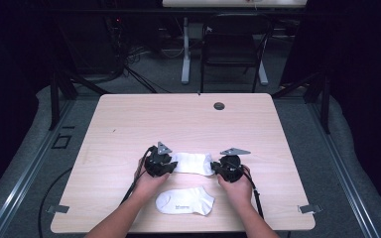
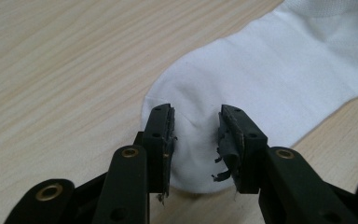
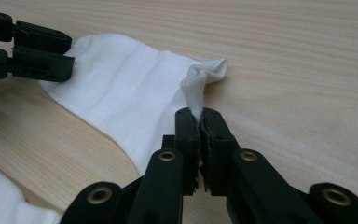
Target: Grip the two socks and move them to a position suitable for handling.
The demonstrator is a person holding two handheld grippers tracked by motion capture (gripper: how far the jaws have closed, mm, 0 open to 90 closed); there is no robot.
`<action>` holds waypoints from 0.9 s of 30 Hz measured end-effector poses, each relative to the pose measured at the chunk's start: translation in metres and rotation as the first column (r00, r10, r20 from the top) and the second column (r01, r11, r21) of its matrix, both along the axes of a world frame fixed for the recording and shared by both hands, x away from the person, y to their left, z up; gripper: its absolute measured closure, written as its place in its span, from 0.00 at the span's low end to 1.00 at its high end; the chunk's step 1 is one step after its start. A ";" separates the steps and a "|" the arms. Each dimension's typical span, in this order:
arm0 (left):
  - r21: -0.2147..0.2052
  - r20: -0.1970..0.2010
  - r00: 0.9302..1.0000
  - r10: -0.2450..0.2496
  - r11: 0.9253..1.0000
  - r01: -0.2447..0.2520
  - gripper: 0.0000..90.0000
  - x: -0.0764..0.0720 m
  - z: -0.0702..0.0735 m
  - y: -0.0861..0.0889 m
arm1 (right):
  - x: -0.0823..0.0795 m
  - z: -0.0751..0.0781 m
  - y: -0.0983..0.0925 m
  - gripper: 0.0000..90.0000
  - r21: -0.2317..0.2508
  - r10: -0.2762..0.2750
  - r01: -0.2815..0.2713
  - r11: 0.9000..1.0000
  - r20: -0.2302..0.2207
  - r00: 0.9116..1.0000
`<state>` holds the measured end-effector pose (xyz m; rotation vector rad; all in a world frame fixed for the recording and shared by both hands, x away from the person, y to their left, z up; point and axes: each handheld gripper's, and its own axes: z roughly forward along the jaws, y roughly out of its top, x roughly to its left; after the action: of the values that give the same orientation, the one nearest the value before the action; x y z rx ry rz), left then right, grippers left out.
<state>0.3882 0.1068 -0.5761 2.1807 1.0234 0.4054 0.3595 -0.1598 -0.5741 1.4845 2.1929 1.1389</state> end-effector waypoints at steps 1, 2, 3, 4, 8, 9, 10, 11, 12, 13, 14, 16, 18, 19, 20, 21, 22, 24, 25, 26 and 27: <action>0.001 -0.002 1.000 -0.002 1.000 0.002 0.74 0.000 0.000 0.001 | 0.000 -0.001 0.001 0.97 -0.001 0.006 -0.006 1.000 -0.003 1.000; -0.002 -0.004 1.000 0.002 1.000 -0.002 0.74 -0.001 0.000 0.003 | 0.000 -0.001 0.002 0.97 -0.012 0.011 -0.011 1.000 -0.008 1.000; -0.004 -0.008 1.000 0.005 1.000 -0.005 0.74 -0.002 0.000 0.004 | 0.000 -0.002 0.003 0.98 -0.013 0.017 -0.017 1.000 -0.009 1.000; -0.005 -0.005 1.000 0.010 1.000 -0.010 0.74 -0.003 0.000 0.006 | 0.000 -0.003 0.003 0.98 -0.019 0.020 -0.020 1.000 -0.008 1.000; -0.008 -0.004 1.000 0.014 1.000 -0.014 0.75 -0.008 0.000 0.010 | -0.001 -0.003 0.006 0.98 -0.026 0.023 -0.024 0.999 -0.010 1.000; -0.010 -0.009 1.000 0.015 1.000 -0.015 0.75 -0.009 0.000 0.010 | -0.001 -0.003 0.006 0.98 -0.027 0.030 -0.030 0.999 -0.010 1.000; -0.010 -0.009 1.000 0.015 1.000 -0.015 0.75 -0.009 0.000 0.010 | -0.001 -0.003 0.006 0.98 -0.027 0.030 -0.030 0.999 -0.010 1.000; -0.019 -0.010 1.000 0.017 1.000 -0.018 0.75 -0.012 0.000 0.012 | -0.002 -0.004 0.007 0.98 -0.033 0.033 -0.034 0.999 -0.010 0.999; -0.016 -0.011 1.000 0.015 1.000 -0.015 0.75 -0.013 0.000 0.012 | -0.002 -0.004 0.007 0.98 -0.034 0.032 -0.032 0.999 -0.010 0.999; -0.015 -0.016 1.000 0.012 1.000 -0.012 0.75 -0.014 0.000 0.013 | -0.002 -0.004 0.007 0.98 -0.035 0.037 -0.037 0.999 -0.016 0.999; -0.015 -0.016 1.000 0.012 1.000 -0.012 0.75 -0.014 0.000 0.013 | -0.002 -0.004 0.007 0.98 -0.035 0.037 -0.037 0.999 -0.016 0.999; -0.019 -0.024 1.000 0.011 1.000 -0.011 0.75 -0.016 0.001 0.016 | -0.001 -0.004 0.007 0.97 -0.030 0.040 -0.040 0.999 -0.024 0.999; -0.018 -0.028 1.000 0.008 1.000 -0.009 0.74 -0.016 0.001 0.017 | -0.002 -0.004 0.007 0.96 -0.025 0.039 -0.039 0.999 -0.022 0.999; -0.025 -0.034 0.999 0.009 1.000 -0.010 0.74 -0.017 0.001 0.018 | -0.002 -0.005 0.007 0.96 -0.028 0.043 -0.044 0.999 -0.027 0.999; -0.025 -0.034 0.999 0.009 1.000 -0.010 0.74 -0.017 0.001 0.018 | -0.002 -0.005 0.007 0.96 -0.028 0.043 -0.044 0.999 -0.027 0.999; -0.025 -0.034 0.999 0.011 1.000 -0.012 0.74 -0.017 0.001 0.018 | -0.002 -0.005 0.007 0.96 -0.032 0.045 -0.046 0.998 -0.026 0.999; -0.028 -0.026 1.000 0.013 1.000 -0.014 0.74 -0.018 0.000 0.019 | -0.002 -0.005 0.008 0.96 -0.031 0.044 -0.044 0.999 -0.030 0.999; -0.026 -0.028 1.000 0.012 1.000 -0.013 0.74 -0.019 0.000 0.020 | -0.002 -0.004 0.008 0.95 -0.023 0.043 -0.043 0.999 -0.026 0.999; -0.027 -0.031 0.999 0.014 1.000 -0.015 0.74 -0.019 0.001 0.020 | -0.002 -0.004 0.008 0.95 -0.014 0.043 -0.043 0.999 -0.027 0.999; -0.030 -0.036 0.999 0.016 0.999 -0.017 0.74 -0.019 0.001 0.020 | -0.002 -0.004 0.008 0.94 -0.009 0.042 -0.042 0.999 -0.028 0.999; -0.031 -0.042 0.999 0.014 0.999 -0.015 0.74 -0.019 0.002 0.021 | -0.003 -0.004 0.008 0.92 -0.007 0.043 -0.043 0.999 -0.028 0.999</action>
<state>0.3689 0.1278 -0.5741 2.1634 1.0615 0.3500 0.3568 -0.1522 -0.5779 1.4651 2.2554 1.1284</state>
